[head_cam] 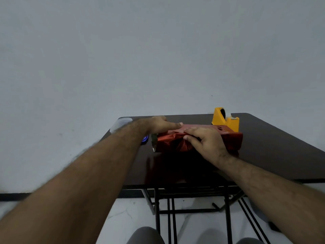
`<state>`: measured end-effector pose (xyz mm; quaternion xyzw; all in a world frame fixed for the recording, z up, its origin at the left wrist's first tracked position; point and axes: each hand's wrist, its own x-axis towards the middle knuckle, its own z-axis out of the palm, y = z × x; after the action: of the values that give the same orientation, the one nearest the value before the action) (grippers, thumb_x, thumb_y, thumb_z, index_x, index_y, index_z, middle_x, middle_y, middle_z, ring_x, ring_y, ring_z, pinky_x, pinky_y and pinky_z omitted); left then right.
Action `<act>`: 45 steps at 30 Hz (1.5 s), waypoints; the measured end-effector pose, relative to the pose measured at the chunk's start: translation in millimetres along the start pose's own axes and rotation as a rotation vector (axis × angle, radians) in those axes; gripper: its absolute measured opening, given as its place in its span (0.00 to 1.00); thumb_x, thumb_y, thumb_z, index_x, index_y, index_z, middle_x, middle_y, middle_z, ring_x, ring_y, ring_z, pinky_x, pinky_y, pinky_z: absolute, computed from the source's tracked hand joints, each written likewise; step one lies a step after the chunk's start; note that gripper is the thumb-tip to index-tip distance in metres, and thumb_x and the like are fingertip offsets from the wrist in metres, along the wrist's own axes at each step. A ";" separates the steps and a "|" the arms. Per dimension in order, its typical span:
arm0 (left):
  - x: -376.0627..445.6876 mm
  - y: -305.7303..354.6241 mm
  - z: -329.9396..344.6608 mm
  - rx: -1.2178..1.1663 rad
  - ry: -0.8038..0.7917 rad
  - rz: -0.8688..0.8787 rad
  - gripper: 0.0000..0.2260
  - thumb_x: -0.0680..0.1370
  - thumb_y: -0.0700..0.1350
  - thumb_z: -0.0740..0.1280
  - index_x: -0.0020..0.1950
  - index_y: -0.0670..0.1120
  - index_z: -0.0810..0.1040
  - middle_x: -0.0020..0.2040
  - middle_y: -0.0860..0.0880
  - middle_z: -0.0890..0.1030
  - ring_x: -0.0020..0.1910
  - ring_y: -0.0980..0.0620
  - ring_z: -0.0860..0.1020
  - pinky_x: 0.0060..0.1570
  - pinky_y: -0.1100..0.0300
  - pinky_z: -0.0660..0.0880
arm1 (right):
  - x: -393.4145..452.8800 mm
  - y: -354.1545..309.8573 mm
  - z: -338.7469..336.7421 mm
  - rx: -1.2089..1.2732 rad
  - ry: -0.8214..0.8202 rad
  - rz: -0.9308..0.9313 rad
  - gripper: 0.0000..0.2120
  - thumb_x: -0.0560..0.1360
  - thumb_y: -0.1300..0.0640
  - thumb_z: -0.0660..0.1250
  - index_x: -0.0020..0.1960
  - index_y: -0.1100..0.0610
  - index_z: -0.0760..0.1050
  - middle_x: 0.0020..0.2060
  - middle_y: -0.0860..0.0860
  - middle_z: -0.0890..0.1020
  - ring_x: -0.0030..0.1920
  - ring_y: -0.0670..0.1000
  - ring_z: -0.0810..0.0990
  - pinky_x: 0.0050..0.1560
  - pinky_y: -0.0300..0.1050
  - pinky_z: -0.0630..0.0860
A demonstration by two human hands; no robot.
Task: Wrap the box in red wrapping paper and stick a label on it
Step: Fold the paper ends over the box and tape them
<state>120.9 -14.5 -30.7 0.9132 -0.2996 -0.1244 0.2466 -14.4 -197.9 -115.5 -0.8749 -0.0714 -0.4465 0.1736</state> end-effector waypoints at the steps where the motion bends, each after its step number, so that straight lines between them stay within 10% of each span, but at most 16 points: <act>1: 1.4 2.1 -2.2 -0.032 0.008 0.002 0.44 0.63 0.84 0.65 0.62 0.51 0.82 0.61 0.50 0.83 0.59 0.47 0.81 0.67 0.46 0.76 | 2.7 -1.9 -1.6 0.068 0.021 0.030 0.12 0.79 0.52 0.75 0.61 0.53 0.87 0.57 0.45 0.88 0.59 0.43 0.85 0.64 0.47 0.80; 6: -4.5 26.4 -43.5 -0.293 0.010 -0.016 0.47 0.67 0.87 0.51 0.60 0.51 0.84 0.54 0.52 0.83 0.56 0.49 0.78 0.65 0.46 0.70 | 36.7 -7.1 -14.0 0.309 0.215 0.290 0.05 0.81 0.52 0.73 0.54 0.48 0.87 0.50 0.39 0.87 0.56 0.41 0.84 0.60 0.39 0.79; 10: -4.1 51.6 -79.8 -0.545 0.012 0.145 0.47 0.72 0.84 0.43 0.56 0.50 0.85 0.49 0.50 0.88 0.53 0.49 0.85 0.60 0.43 0.72 | 79.4 2.5 -27.5 0.646 0.375 0.646 0.09 0.82 0.50 0.67 0.50 0.51 0.86 0.48 0.45 0.88 0.53 0.47 0.86 0.62 0.52 0.82; 15: 14.2 36.8 -46.8 -0.691 0.085 0.357 0.32 0.67 0.70 0.77 0.62 0.52 0.81 0.59 0.51 0.84 0.59 0.49 0.82 0.61 0.44 0.80 | 86.5 13.7 -22.9 1.023 0.309 0.887 0.15 0.87 0.53 0.62 0.58 0.62 0.83 0.50 0.55 0.89 0.47 0.52 0.88 0.49 0.50 0.87; 21: 32.5 9.4 3.7 -0.812 0.172 0.407 0.43 0.68 0.35 0.84 0.74 0.53 0.65 0.65 0.45 0.83 0.59 0.48 0.86 0.58 0.48 0.84 | 78.6 31.2 3.9 1.031 0.082 0.915 0.19 0.87 0.48 0.58 0.61 0.58 0.83 0.56 0.58 0.88 0.58 0.60 0.87 0.61 0.64 0.82; 27: 60.1 0.0 10.3 -0.960 0.394 0.460 0.51 0.67 0.41 0.86 0.82 0.57 0.61 0.63 0.47 0.84 0.61 0.53 0.85 0.56 0.57 0.82 | 88.2 34.2 13.3 0.906 0.159 0.777 0.28 0.86 0.35 0.52 0.60 0.50 0.84 0.54 0.51 0.88 0.57 0.54 0.86 0.63 0.60 0.81; 32: 72.4 -12.0 21.2 -1.024 0.363 0.525 0.48 0.68 0.43 0.84 0.81 0.57 0.61 0.65 0.38 0.82 0.66 0.42 0.82 0.69 0.44 0.78 | 95.8 53.5 19.5 0.848 0.249 0.590 0.36 0.72 0.22 0.65 0.67 0.48 0.77 0.61 0.50 0.84 0.61 0.54 0.84 0.64 0.60 0.80; 36: 83.0 1.5 -4.1 -1.174 0.385 0.565 0.41 0.73 0.62 0.77 0.77 0.43 0.65 0.68 0.34 0.79 0.69 0.33 0.79 0.70 0.29 0.73 | 139.9 63.3 -4.2 0.918 0.345 0.580 0.25 0.74 0.34 0.65 0.63 0.49 0.78 0.58 0.52 0.85 0.56 0.57 0.85 0.54 0.52 0.78; 39: 85.8 11.3 -30.8 -1.126 0.457 0.563 0.33 0.68 0.60 0.76 0.66 0.46 0.69 0.56 0.47 0.82 0.54 0.48 0.83 0.58 0.45 0.80 | 174.5 65.8 -19.0 0.877 0.339 0.567 0.19 0.78 0.39 0.67 0.56 0.53 0.81 0.50 0.50 0.86 0.48 0.52 0.84 0.51 0.50 0.77; 45: 97.4 14.2 -38.6 -0.939 0.288 0.676 0.37 0.67 0.52 0.79 0.70 0.51 0.65 0.52 0.44 0.83 0.48 0.47 0.83 0.49 0.53 0.80 | 218.0 53.2 -15.1 0.869 0.137 0.633 0.23 0.82 0.37 0.65 0.52 0.58 0.83 0.41 0.52 0.85 0.40 0.51 0.83 0.42 0.46 0.76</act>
<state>205.5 -69.1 1.8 0.5681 -0.4501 -0.0333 0.6882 117.9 -259.5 55.6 -0.6701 0.0290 -0.3578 0.6497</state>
